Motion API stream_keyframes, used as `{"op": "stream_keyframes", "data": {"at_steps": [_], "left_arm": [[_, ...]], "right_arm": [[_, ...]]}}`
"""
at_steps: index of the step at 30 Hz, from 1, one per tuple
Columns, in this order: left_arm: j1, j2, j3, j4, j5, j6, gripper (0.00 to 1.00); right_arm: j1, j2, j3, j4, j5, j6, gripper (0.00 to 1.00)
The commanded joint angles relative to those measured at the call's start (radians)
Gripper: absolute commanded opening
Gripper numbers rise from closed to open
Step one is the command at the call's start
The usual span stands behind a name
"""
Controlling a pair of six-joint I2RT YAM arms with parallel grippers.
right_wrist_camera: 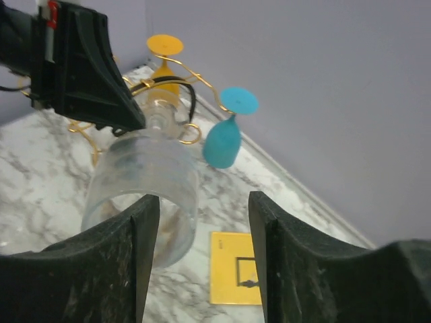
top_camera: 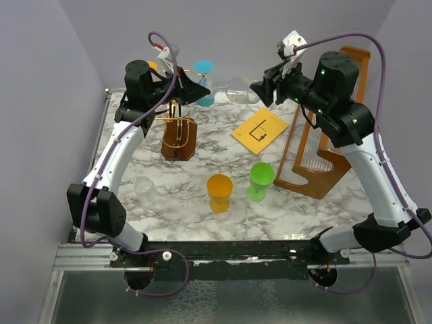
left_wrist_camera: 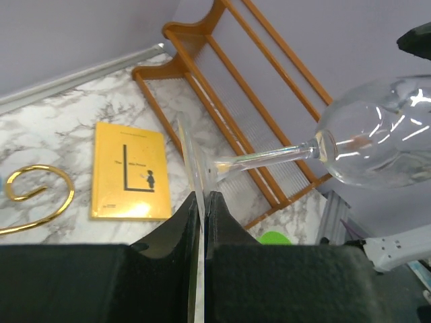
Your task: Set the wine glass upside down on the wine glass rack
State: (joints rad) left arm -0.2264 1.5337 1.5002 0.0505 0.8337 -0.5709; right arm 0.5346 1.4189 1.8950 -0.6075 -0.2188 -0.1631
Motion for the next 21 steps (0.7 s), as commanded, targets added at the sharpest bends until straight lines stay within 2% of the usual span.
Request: {"op": "stream_keyframes", "data": {"at_steps": [1, 4, 9, 17, 21], "left_arm": [[0.064, -0.043, 0.066, -0.090, -0.055, 0.117, 0.00], [0.134, -0.071, 0.097, -0.155, -0.113, 0.192, 0.00], [0.173, -0.118, 0.195, -0.327, -0.335, 0.438, 0.00], [0.174, -0.147, 0.342, -0.466, -0.714, 0.760, 0.00], [0.174, -0.157, 0.382, -0.483, -0.880, 0.885, 0.00]], "right_arm": [[-0.001, -0.055, -0.036, 0.046, 0.072, -0.061, 0.62], [-0.001, -0.061, -0.036, 0.012, 0.080, -0.112, 0.73], [-0.001, -0.080, -0.090, -0.004, 0.109, -0.220, 0.84], [-0.001, -0.065, -0.238, -0.142, -0.057, -0.396, 0.91], [-0.001, -0.089, -0.387, -0.113, -0.117, -0.451, 0.93]]}}
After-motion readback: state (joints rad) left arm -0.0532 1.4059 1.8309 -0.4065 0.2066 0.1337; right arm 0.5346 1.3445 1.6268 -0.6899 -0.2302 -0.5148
